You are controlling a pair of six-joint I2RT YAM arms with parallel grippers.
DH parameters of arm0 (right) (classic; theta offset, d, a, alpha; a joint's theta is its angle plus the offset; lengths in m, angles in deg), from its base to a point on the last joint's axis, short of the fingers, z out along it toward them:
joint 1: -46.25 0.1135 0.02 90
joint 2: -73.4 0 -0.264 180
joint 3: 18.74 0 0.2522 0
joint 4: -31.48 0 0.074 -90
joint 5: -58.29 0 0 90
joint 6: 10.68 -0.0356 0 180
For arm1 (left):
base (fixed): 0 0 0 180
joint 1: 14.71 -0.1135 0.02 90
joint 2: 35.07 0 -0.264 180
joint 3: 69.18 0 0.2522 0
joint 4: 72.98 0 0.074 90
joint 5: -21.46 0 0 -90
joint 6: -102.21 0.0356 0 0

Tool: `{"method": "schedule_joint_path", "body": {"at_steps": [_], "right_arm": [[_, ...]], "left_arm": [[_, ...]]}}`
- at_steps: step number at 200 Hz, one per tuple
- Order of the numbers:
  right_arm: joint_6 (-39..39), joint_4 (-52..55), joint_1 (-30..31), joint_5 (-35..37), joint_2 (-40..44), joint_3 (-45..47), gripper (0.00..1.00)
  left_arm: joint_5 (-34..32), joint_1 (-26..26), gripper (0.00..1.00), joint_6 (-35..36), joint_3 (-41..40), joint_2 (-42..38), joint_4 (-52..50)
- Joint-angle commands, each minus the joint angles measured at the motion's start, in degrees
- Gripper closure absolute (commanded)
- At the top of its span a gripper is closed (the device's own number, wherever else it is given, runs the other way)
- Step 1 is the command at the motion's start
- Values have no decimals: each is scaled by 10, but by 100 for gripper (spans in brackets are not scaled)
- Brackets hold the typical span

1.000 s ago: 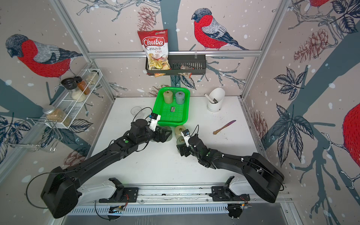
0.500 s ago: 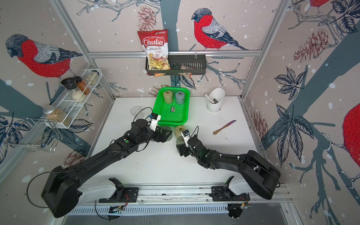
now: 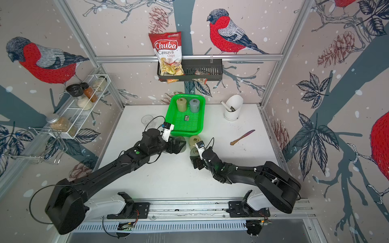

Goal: Take the tea canister out of the basket
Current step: Place the tea canister at the center of the board.

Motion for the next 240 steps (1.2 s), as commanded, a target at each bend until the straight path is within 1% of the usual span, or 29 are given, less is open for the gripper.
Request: {"method": "schedule_joint_path", "body": {"at_steps": [1, 21, 29, 33, 77, 105, 127, 150, 176, 185, 193, 203, 210, 230, 240], "right_arm": [[-3, -31, 2, 16, 3, 3, 11], [-4, -29, 3, 18, 3, 3, 6], [-3, -29, 3, 18, 2, 3, 1], [-2, -29, 3, 18, 1, 2, 0], [0, -6, 5, 22, 12, -10, 0], [12, 40, 4, 22, 47, -27, 0], [28, 89, 5, 22, 81, -46, 0], [43, 130, 5, 22, 123, -70, 0], [74, 131, 0, 46, 144, -109, 0], [77, 136, -16, 38, 134, -139, 0], [71, 163, -45, 3, 113, -184, 0], [59, 211, -84, -37, 65, -256, 0], [59, 248, -106, -53, 28, -310, 0], [84, 349, -140, -41, -93, -466, 0], [90, 381, -155, -42, -151, -537, 0]], "left_arm": [[-5, 1, 3, 5, 4, -2, 21], [-4, 1, 3, 5, 2, 0, 25], [-3, 1, 3, 3, 2, 1, 28], [-2, 1, 3, 3, 2, 3, 29], [2, 1, 3, 0, 4, 5, 36], [-23, 0, 3, -6, 10, -9, 38], [-57, -3, 3, -14, 20, -15, 29], [-65, -23, 3, -23, 31, -13, 24], [-41, -63, 3, -45, 38, -4, 34], [-37, -74, 3, -51, 42, 1, 34], [-34, -79, 3, -52, 46, 5, 34], [-35, -82, 3, -51, 52, 9, 33], [-35, -82, 3, -51, 57, 11, 32], [-35, -84, 3, -54, 65, 10, 30], [-35, -84, 3, -52, 63, 6, 29]]}}
